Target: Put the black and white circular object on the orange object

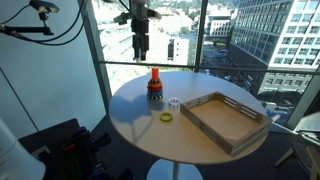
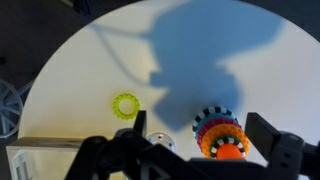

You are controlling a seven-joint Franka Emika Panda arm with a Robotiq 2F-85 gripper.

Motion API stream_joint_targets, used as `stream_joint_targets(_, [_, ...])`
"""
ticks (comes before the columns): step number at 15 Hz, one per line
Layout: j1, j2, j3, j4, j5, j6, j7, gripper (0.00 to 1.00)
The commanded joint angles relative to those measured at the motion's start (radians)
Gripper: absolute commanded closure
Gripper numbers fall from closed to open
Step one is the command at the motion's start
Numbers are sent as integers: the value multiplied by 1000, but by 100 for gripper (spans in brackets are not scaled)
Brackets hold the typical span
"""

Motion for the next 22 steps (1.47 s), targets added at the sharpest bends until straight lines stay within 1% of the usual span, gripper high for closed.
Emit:
stream_joint_targets(1, [-18, -99, 20, -60, -41, -43, -86, 0])
stream_joint_targets(6, [-22, -231, 25, -142, -10, -47, -206, 0])
stream_joint_targets(10, [-25, -341, 22, -209, 26, -35, -239, 0])
stream_joint_targets(13, [-30, -396, 18, -241, 60, -37, -248, 0])
stream_joint_targets(14, [-33, -406, 18, -248, 67, -36, -247, 0])
stream_joint_targets(15, [-39, -402, 23, -255, 68, -17, -220, 0])
stream_joint_targets(16, [-39, -376, 33, -225, 56, -36, -222, 0])
stream_joint_targets(22, [-42, -375, 40, -230, 56, -36, -221, 0])
